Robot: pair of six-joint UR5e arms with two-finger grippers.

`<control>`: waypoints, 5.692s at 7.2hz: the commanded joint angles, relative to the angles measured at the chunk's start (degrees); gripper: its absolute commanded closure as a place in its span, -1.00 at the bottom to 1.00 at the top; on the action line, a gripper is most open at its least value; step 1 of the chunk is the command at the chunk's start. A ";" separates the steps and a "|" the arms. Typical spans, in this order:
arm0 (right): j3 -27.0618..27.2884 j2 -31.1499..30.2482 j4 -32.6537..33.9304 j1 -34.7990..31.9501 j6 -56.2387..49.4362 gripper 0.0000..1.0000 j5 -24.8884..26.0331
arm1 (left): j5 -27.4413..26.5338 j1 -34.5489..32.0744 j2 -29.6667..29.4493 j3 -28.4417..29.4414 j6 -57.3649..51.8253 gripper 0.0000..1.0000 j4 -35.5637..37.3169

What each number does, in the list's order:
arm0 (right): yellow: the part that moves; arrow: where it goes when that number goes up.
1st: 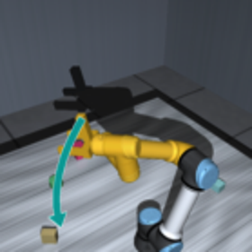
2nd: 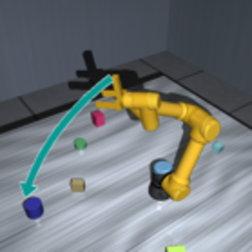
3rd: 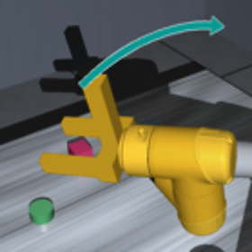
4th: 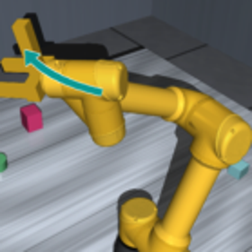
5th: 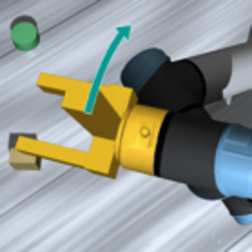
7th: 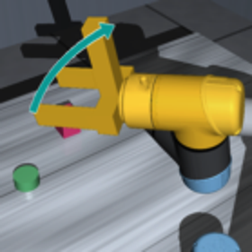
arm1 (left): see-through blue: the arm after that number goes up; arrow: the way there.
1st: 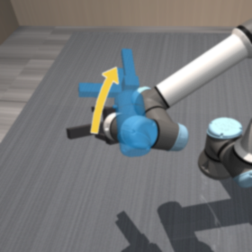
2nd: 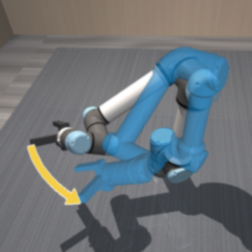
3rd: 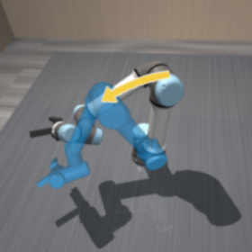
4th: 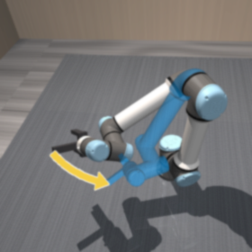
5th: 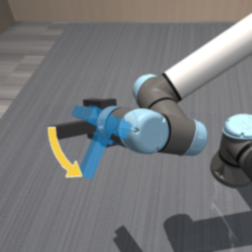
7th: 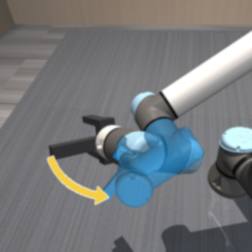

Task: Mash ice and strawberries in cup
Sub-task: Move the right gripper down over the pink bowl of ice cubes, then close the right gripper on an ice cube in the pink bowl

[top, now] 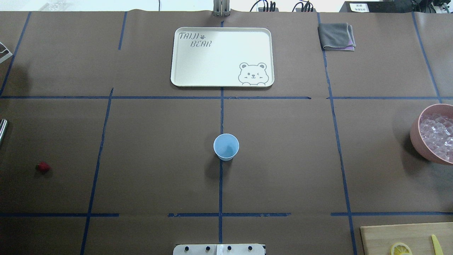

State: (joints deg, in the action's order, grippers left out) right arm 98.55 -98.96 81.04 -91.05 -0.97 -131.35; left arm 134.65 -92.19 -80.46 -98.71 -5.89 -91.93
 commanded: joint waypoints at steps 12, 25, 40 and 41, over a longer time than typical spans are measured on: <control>0.85 2.99 -10.29 14.58 -9.10 -0.98 0.13 | 0.09 0.17 0.74 -0.26 0.35 -1.00 0.00; -2.75 2.37 -10.37 21.97 -15.20 -0.88 2.24 | 0.09 0.17 0.74 0.18 0.00 -1.00 -0.09; -2.14 2.37 -10.46 22.85 -16.61 0.92 1.01 | 0.00 0.17 0.74 0.45 0.00 -1.00 -0.09; -1.18 2.29 -10.29 22.76 -16.61 0.92 0.84 | 0.00 0.17 0.74 0.45 0.00 -1.00 -0.09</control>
State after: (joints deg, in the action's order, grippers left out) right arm 96.54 -96.60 70.63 -68.21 -17.51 -130.37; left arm 134.65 -92.02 -79.72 -98.26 -5.89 -92.02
